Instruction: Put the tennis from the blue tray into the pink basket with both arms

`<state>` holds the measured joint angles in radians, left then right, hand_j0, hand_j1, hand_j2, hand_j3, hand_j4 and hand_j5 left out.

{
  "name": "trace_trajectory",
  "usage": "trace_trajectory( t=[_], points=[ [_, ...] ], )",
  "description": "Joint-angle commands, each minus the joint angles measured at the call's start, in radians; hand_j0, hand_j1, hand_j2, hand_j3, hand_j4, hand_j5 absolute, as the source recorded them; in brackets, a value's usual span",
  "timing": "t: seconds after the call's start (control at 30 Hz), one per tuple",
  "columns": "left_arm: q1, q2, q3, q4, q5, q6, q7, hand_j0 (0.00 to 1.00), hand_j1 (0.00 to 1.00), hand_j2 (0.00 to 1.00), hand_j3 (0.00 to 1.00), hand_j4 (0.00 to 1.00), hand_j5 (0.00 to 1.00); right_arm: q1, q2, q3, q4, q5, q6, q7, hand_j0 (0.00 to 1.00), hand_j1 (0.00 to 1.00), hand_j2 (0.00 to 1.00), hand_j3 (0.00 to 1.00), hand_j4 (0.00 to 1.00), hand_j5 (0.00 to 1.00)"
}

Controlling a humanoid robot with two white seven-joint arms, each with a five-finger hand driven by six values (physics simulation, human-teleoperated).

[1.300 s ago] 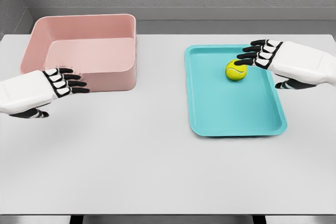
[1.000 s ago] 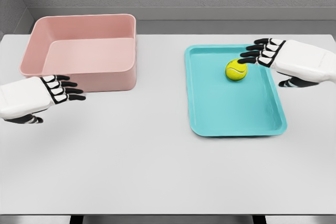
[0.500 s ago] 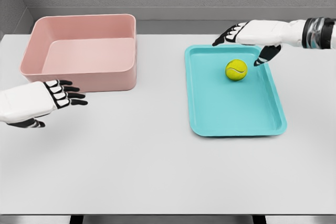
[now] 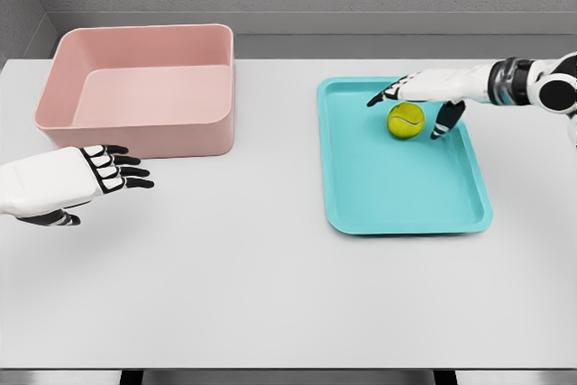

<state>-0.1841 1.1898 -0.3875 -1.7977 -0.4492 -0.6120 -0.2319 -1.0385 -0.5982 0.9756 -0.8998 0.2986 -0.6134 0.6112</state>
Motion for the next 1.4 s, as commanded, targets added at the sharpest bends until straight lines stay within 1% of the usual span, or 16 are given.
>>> trace_trajectory(
  t=[0.0,0.03,0.13,0.33,0.4,0.47,0.6,0.7,0.87,0.9,0.97,1.0,1.07,1.2,1.33,1.37],
  points=[
    [0.000,0.001,-0.001,0.000,0.006,0.001,0.000,1.00,1.00,1.00,1.00,1.00,1.00,0.000,0.023,-0.001,0.030,0.002,0.003,0.000,0.99,0.99,0.99,0.99,0.99,0.99],
    [0.000,0.001,-0.001,0.001,0.006,0.001,0.000,1.00,1.00,1.00,1.00,1.00,1.00,0.000,0.037,-0.001,0.056,0.007,0.003,0.000,0.99,0.99,0.99,0.99,0.99,0.99],
    [0.000,-0.006,-0.001,0.001,0.006,0.001,0.000,1.00,1.00,1.00,1.00,1.00,1.00,0.000,0.037,-0.001,0.061,0.007,0.003,0.000,0.99,0.99,0.99,0.99,0.99,0.99],
    [0.002,-0.004,-0.001,0.001,-0.017,0.001,-0.023,1.00,1.00,1.00,1.00,1.00,1.00,-0.002,0.054,-0.003,0.104,0.022,0.003,0.000,0.99,0.99,0.99,0.99,0.99,0.99],
    [0.000,-0.001,-0.002,0.001,-0.019,0.001,-0.023,1.00,1.00,1.00,1.00,1.00,1.00,-0.002,0.072,-0.003,0.137,0.023,0.003,0.000,0.98,0.98,0.98,0.98,0.98,0.98],
    [-0.002,0.008,-0.002,0.000,-0.035,0.001,-0.023,1.00,1.00,1.00,1.00,1.00,1.00,-0.005,0.075,-0.005,0.145,0.030,0.003,0.000,0.98,0.98,0.98,0.98,0.98,0.98],
    [-0.003,0.019,-0.005,-0.002,-0.058,0.001,-0.078,1.00,1.00,1.00,1.00,1.00,1.00,-0.008,0.077,-0.005,0.150,0.030,0.003,0.000,0.98,0.98,0.98,0.98,0.98,0.98],
    [-0.005,0.028,-0.007,-0.002,-0.063,0.001,-0.099,1.00,1.00,1.00,1.00,1.00,1.00,-0.008,0.098,-0.009,0.183,0.030,0.003,0.000,0.98,0.98,0.98,0.98,0.98,0.98],
    [-0.006,0.044,-0.008,-0.002,-0.066,0.001,-0.107,1.00,1.00,1.00,1.00,1.00,1.00,-0.015,0.101,-0.015,0.197,0.030,0.003,0.000,0.98,0.98,0.98,0.98,0.98,0.98],
    [-0.006,0.044,-0.022,0.000,-0.063,0.001,-0.107,1.00,1.00,1.00,1.00,1.00,1.00,-0.018,0.104,-0.015,0.202,0.030,0.003,0.000,0.98,0.98,0.98,0.98,0.98,0.98],
    [-0.008,0.044,-0.028,0.000,-0.068,0.001,-0.109,1.00,1.00,1.00,1.00,1.00,1.00,-0.018,0.106,-0.015,0.202,0.030,0.003,0.000,0.94,0.94,0.94,0.94,0.94,0.94],
    [-0.008,0.044,-0.034,0.000,-0.069,0.001,-0.126,1.00,1.00,1.00,1.00,1.00,1.00,-0.018,0.106,-0.014,0.202,0.031,0.003,0.000,0.89,0.89,0.89,0.89,0.89,0.89],
    [-0.008,0.044,-0.042,0.001,-0.069,0.001,-0.135,1.00,1.00,1.00,1.00,1.00,1.00,-0.018,0.106,-0.014,0.202,0.037,0.003,0.000,0.87,0.87,0.87,0.87,0.87,0.87],
    [-0.008,0.044,-0.042,0.006,-0.066,0.001,-0.135,1.00,1.00,1.00,1.00,1.00,1.00,-0.018,0.106,-0.014,0.202,0.039,0.003,0.000,0.77,0.77,0.77,0.77,0.77,0.77],
    [-0.009,0.044,-0.042,0.011,-0.063,0.001,-0.135,1.00,1.00,1.00,1.00,1.00,1.00,-0.017,0.106,-0.014,0.202,0.039,0.003,0.000,0.75,0.75,0.75,0.75,0.75,0.75],
    [-0.009,0.044,-0.042,0.011,-0.062,0.001,-0.133,1.00,1.00,1.00,1.00,1.00,1.00,-0.017,0.106,-0.014,0.202,0.039,0.003,0.000,0.72,0.72,0.72,0.72,0.72,0.72]
  ],
)
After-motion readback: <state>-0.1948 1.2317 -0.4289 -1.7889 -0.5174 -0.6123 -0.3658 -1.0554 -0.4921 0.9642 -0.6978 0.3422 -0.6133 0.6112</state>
